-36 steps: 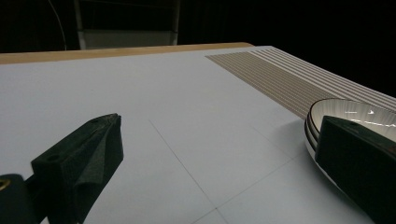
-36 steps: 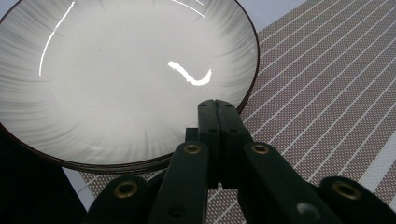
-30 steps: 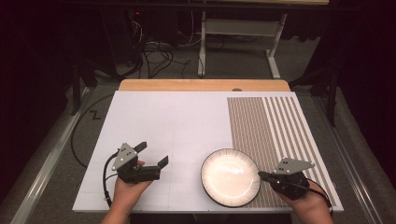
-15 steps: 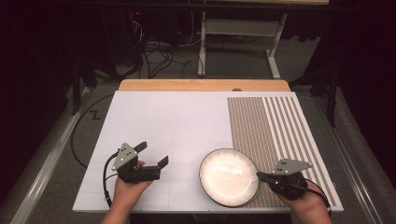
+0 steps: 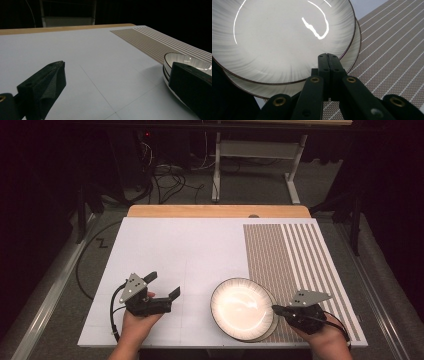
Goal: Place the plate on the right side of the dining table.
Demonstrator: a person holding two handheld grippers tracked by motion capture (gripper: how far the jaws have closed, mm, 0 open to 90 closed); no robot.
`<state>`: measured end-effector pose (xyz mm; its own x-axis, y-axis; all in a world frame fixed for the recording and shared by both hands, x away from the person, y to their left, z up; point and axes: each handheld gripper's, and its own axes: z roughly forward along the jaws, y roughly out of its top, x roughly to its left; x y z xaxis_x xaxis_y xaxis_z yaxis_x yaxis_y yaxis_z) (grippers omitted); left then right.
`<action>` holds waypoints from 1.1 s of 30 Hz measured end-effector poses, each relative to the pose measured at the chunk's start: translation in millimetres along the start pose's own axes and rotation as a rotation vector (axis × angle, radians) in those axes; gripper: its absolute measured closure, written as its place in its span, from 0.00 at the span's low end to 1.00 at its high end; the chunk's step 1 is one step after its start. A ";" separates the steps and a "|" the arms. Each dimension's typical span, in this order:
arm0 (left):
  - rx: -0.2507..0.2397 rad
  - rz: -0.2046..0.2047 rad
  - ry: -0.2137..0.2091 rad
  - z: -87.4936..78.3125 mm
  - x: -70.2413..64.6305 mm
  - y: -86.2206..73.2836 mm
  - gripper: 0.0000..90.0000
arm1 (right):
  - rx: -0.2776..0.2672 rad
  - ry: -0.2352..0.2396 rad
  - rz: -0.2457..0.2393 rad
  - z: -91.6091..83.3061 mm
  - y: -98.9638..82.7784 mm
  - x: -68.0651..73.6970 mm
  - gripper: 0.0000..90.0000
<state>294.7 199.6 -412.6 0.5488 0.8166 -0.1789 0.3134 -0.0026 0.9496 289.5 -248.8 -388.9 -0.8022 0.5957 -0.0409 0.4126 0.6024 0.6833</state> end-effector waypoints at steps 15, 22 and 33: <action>-0.009 -0.003 0.000 -0.7 -0.1 0.5 0.02 | 0.000 0.018 -0.005 5.7 2.0 6.2 1.00; -0.009 0.001 -0.001 -0.6 -0.6 0.6 0.02 | -0.002 0.026 0.000 6.4 2.0 5.1 1.00; -0.021 0.002 0.001 -2.6 0.0 1.7 0.02 | 0.012 0.028 -0.019 13.8 5.0 10.8 1.00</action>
<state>293.3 201.2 -410.3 0.5484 0.8174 -0.1764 0.2959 0.0076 0.9552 288.8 -232.0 -396.0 -0.8218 0.5688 -0.0333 0.4021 0.6204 0.6734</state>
